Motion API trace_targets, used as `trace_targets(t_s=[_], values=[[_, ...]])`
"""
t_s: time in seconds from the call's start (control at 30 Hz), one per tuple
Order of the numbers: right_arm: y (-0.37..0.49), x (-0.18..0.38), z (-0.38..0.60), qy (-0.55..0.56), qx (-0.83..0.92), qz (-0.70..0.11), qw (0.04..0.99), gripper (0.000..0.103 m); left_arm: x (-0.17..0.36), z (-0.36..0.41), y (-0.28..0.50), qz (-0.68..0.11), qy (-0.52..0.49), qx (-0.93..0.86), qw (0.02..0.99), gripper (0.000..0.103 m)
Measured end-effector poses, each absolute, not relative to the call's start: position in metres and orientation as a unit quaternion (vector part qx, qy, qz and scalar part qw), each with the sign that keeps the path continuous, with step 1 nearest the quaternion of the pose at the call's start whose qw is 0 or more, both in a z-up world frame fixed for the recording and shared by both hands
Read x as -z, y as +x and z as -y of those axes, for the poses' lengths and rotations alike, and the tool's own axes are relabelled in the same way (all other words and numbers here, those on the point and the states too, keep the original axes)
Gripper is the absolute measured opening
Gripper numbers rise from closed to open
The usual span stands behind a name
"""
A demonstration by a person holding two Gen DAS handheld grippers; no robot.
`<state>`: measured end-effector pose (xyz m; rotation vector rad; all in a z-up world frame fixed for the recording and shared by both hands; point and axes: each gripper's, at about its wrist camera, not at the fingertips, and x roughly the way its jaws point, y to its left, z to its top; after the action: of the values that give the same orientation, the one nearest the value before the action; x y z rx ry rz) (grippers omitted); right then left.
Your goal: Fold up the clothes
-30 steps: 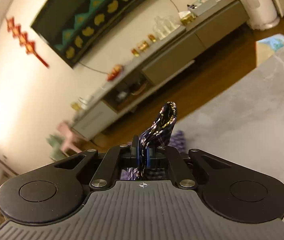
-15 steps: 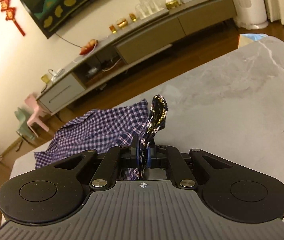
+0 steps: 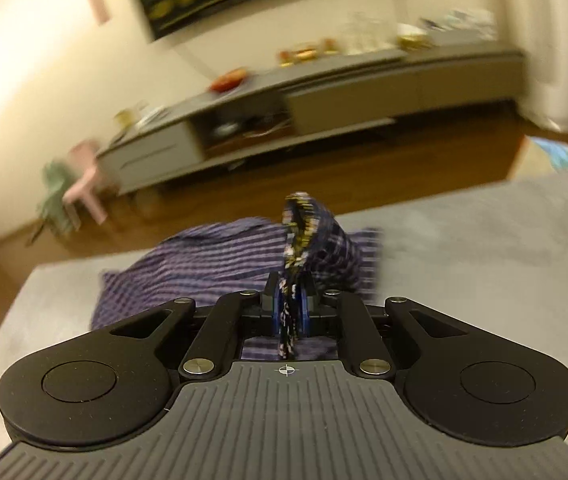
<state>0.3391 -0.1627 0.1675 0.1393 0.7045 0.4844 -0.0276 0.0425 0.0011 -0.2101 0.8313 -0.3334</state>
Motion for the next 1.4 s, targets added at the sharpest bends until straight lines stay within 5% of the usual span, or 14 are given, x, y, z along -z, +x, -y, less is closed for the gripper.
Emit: trace_targets(t_s=[0.33,0.63,0.67,0.7,0.73,0.8,0.97,1.03,1.1,1.4], values=[[0.323,-0.152,-0.028,-0.076,-0.331,-0.401,0.851,0.005,0.002,-0.092,0.065,-0.361,-0.129,0.159,0.910,0.057],[0.326,-0.112,-0.086,-0.033,-0.343,-0.430,0.835,0.004,0.003,-0.111,0.054,-0.378,-0.154,0.142,0.902,0.057],[0.326,-0.116,-0.082,-0.013,-0.349,-0.430,0.833,0.006,0.002,-0.111,0.055,-0.374,-0.160,0.142,0.903,0.061],[0.326,-0.119,-0.078,0.007,-0.356,-0.429,0.830,0.017,0.000,-0.112,0.057,-0.367,-0.168,0.141,0.904,0.064],[0.326,-0.129,-0.064,0.028,-0.357,-0.417,0.835,0.038,-0.002,-0.113,0.060,-0.360,-0.175,0.140,0.906,0.070],[0.322,-0.154,-0.021,0.054,-0.338,-0.380,0.859,0.054,-0.005,-0.114,0.064,-0.346,-0.191,0.138,0.908,0.072],[0.316,-0.168,0.082,0.018,-0.238,-0.350,0.906,0.050,-0.011,-0.109,0.114,-0.331,-0.210,0.145,0.908,0.046],[0.316,-0.156,0.107,0.000,-0.215,-0.365,0.906,0.028,-0.009,-0.097,0.155,-0.345,-0.208,0.143,0.904,0.047],[0.315,-0.141,0.122,-0.013,-0.207,-0.374,0.904,0.016,-0.006,-0.087,0.192,-0.356,-0.208,0.134,0.901,0.047],[0.314,-0.108,0.139,0.018,-0.263,-0.352,0.898,0.022,0.027,-0.052,0.299,-0.387,-0.225,0.088,0.890,0.045]])
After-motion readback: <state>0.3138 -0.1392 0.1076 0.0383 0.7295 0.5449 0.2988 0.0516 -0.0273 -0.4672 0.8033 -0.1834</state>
